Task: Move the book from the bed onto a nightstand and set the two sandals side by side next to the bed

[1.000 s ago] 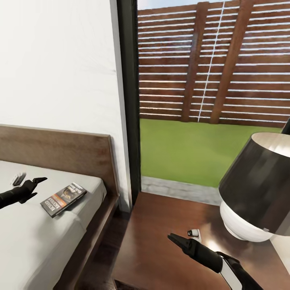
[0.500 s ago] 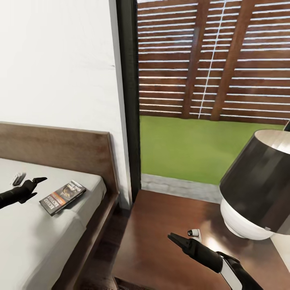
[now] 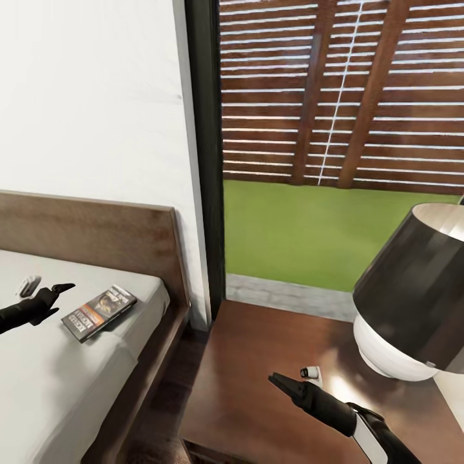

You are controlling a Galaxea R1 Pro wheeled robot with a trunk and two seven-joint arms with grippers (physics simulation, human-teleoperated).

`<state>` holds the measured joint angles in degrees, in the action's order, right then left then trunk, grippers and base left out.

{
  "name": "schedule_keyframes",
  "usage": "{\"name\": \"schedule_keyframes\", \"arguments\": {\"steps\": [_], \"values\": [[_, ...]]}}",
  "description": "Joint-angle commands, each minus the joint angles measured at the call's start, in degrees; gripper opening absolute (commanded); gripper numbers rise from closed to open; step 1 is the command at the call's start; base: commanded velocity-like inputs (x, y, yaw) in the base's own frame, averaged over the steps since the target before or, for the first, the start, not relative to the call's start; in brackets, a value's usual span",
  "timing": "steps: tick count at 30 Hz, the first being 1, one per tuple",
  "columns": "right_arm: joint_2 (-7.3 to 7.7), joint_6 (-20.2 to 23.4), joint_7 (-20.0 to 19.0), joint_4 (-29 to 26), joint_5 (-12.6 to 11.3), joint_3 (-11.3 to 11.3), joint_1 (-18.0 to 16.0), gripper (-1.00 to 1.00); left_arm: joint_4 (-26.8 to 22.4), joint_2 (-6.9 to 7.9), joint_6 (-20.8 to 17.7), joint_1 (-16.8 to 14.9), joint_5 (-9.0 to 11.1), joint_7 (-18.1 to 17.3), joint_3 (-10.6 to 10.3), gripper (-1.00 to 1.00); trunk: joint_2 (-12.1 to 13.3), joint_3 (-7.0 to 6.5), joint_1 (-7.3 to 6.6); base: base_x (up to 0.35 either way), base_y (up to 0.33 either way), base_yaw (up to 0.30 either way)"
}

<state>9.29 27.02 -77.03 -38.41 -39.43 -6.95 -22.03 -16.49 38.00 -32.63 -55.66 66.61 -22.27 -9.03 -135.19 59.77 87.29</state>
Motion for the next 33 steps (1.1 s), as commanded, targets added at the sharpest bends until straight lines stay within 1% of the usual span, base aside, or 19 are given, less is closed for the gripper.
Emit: {"name": "schedule_keyframes", "arguments": {"steps": [1,27,33], "values": [[0.08,0.6,0.0,0.0,-0.6,-0.3,0.0,1.0,0.0,0.06,-0.1,-0.1,0.4,-0.1,-0.4,1.0,0.0,0.14,-0.01,0.0,0.0,0.0],[0.11,0.6,0.0,0.0,-0.6,-0.3,0.0,1.0,0.0,0.15,0.0,-0.1,0.4,-0.1,-0.6,1.0,0.0,1.89,-0.01,0.0,0.0,0.0],[0.11,0.6,0.0,0.0,-0.6,-0.3,0.0,1.0,0.0,0.15,0.8,-0.1,0.4,-0.1,-0.6,1.0,0.0,2.16,-0.01,0.0,0.0,0.0]]}}
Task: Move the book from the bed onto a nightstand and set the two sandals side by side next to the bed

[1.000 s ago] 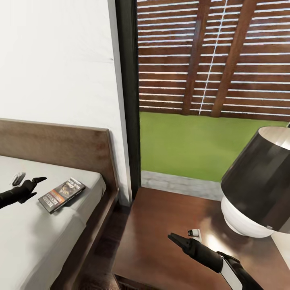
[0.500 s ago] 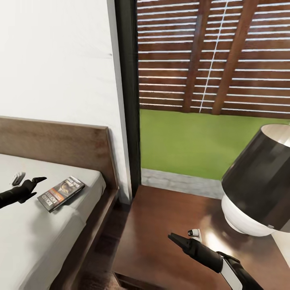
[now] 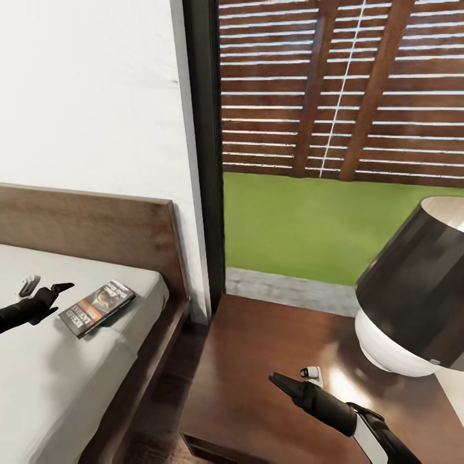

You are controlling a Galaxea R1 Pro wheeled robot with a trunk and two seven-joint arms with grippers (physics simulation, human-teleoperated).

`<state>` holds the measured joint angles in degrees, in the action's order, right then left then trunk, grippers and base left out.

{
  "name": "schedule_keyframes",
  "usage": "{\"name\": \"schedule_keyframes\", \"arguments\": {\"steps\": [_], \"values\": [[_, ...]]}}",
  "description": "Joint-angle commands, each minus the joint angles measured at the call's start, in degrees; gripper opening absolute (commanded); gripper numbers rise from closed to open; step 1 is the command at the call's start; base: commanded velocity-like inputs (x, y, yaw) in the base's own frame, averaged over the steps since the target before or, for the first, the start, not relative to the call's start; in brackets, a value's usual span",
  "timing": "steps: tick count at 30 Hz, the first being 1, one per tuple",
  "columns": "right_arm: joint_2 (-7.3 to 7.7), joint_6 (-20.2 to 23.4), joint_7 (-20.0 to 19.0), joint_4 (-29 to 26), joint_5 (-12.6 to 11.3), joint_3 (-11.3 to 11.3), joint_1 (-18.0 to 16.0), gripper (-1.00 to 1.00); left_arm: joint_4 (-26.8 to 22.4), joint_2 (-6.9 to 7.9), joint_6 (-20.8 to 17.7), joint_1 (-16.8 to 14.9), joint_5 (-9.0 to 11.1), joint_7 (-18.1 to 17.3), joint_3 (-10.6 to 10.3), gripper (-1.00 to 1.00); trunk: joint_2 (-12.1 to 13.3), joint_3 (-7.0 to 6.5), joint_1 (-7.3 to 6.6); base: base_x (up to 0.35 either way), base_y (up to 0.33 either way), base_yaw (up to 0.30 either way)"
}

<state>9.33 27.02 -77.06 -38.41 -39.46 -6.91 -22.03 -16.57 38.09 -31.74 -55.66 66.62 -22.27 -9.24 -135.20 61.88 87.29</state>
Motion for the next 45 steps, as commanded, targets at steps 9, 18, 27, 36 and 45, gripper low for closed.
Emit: {"name": "schedule_keyframes", "arguments": {"steps": [9,18,27,36,45], "values": [[0.09,0.6,0.0,0.0,-0.6,-0.3,0.0,1.0,0.1,0.06,0.6,-0.1,0.4,-0.1,-0.5,1.0,0.0,0.43,-0.01,0.0,0.0,0.0],[0.15,0.6,-0.2,0.0,-0.6,-0.2,0.0,1.0,0.1,0.06,0.7,-0.1,0.4,-0.1,-0.5,1.0,0.0,0.69,-0.01,0.0,0.0,0.0],[0.11,0.7,-0.2,0.0,-0.5,-0.2,0.0,1.0,0.1,-0.08,0.9,-0.1,0.4,-0.1,-0.5,1.0,0.0,0.75,-0.01,0.0,0.0,0.0],[0.08,0.7,-0.2,0.0,-0.5,-0.3,0.0,1.0,0.1,-0.16,1.4,-0.1,0.4,-0.1,-0.5,1.0,0.0,0.76,-0.01,0.0,0.0,0.0],[0.07,0.7,-0.2,0.0,-0.5,-0.3,0.0,1.0,0.1,-0.24,1.5,-0.1,0.4,-0.1,-0.5,1.0,0.0,0.76,-0.01,0.0,0.0,0.0]]}}
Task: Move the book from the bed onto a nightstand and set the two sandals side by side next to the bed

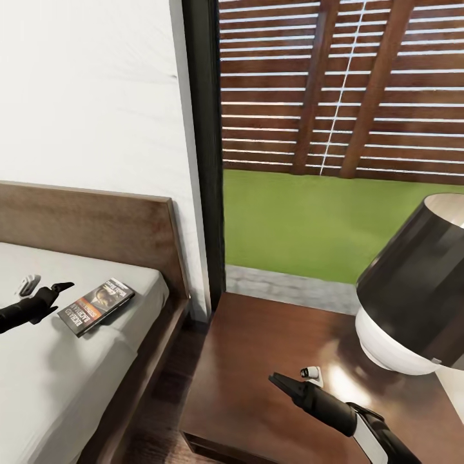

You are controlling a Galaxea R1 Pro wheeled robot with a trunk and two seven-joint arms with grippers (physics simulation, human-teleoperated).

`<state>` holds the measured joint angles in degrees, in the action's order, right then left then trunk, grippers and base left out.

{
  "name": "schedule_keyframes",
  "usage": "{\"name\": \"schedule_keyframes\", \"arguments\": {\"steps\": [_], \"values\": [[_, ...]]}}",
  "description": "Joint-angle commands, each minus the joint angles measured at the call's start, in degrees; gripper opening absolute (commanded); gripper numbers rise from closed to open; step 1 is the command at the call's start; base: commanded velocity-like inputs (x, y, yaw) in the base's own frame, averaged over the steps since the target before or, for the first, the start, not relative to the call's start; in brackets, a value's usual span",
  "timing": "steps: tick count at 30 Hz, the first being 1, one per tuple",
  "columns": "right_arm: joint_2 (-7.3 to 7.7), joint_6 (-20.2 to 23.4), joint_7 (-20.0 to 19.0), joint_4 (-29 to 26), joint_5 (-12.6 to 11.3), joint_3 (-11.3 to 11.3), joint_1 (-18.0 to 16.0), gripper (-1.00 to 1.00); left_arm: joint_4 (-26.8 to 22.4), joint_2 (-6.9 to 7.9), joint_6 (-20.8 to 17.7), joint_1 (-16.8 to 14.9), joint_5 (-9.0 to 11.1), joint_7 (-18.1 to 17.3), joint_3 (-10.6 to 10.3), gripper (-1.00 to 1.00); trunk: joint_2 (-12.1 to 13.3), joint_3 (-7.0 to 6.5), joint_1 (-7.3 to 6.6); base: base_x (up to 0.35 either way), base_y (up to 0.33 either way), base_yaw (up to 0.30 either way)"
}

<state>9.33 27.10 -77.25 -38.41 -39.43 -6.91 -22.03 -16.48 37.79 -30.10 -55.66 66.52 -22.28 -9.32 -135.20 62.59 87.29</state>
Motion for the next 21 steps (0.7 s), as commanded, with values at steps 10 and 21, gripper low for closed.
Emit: {"name": "schedule_keyframes", "arguments": {"steps": [10,21], "values": [[0.07,0.6,0.0,0.0,-0.6,-0.3,0.0,1.0,0.0,-0.13,0.2,-0.1,0.5,-0.1,-0.4,1.0,0.0,0.05,-0.01,0.0,0.0,0.0],[0.07,0.5,0.1,0.0,-0.6,-0.3,0.0,1.0,0.0,-0.82,1.6,-0.1,0.6,-0.1,-0.4,1.0,0.0,0.05,-0.01,0.0,0.0,0.0]]}}
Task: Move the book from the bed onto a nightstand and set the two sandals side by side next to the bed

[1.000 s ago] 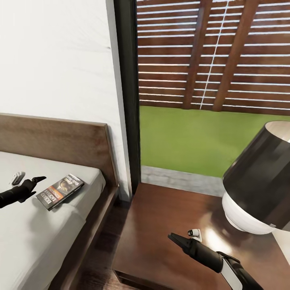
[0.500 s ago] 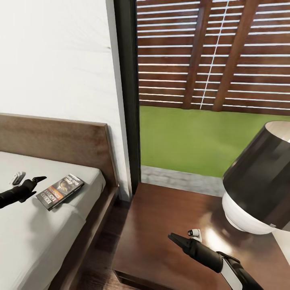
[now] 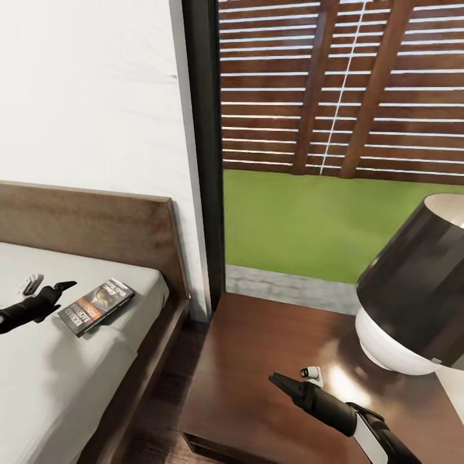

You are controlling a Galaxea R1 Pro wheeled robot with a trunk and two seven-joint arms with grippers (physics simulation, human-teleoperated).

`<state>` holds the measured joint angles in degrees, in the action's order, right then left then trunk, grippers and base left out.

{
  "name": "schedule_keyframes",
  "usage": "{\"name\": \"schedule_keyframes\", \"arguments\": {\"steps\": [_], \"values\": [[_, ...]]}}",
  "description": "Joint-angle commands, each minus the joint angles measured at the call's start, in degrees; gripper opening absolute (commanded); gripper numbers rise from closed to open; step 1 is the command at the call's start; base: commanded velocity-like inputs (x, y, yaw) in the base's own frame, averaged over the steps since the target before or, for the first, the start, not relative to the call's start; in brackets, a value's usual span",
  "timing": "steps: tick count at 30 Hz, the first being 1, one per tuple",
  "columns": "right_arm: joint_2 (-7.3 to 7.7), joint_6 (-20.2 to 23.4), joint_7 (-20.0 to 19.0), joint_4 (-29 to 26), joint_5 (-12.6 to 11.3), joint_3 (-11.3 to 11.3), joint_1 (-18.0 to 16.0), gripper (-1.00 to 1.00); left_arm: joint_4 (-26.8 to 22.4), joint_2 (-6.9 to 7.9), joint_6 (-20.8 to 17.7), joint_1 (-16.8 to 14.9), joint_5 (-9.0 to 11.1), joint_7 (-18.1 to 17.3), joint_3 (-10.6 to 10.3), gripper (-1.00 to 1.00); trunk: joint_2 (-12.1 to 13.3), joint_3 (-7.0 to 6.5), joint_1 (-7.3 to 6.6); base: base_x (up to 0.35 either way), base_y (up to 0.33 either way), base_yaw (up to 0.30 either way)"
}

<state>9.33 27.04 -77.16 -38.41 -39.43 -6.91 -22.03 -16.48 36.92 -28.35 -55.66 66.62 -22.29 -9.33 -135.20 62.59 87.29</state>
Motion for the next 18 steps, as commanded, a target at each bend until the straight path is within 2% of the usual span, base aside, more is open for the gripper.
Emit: {"name": "schedule_keyframes", "arguments": {"steps": [1,18], "values": [[0.07,0.6,0.0,0.0,-0.6,-0.3,0.0,1.0,0.0,-0.03,-0.1,-0.1,0.5,-0.1,-0.4,1.0,0.0,0.05,-0.01,0.0,0.0,0.0],[0.07,0.6,0.1,0.0,-0.6,-0.3,0.0,1.0,0.0,-1.05,0.2,-0.1,0.5,-0.1,-0.5,1.0,0.0,0.05,-0.01,0.0,0.0,0.0]]}}
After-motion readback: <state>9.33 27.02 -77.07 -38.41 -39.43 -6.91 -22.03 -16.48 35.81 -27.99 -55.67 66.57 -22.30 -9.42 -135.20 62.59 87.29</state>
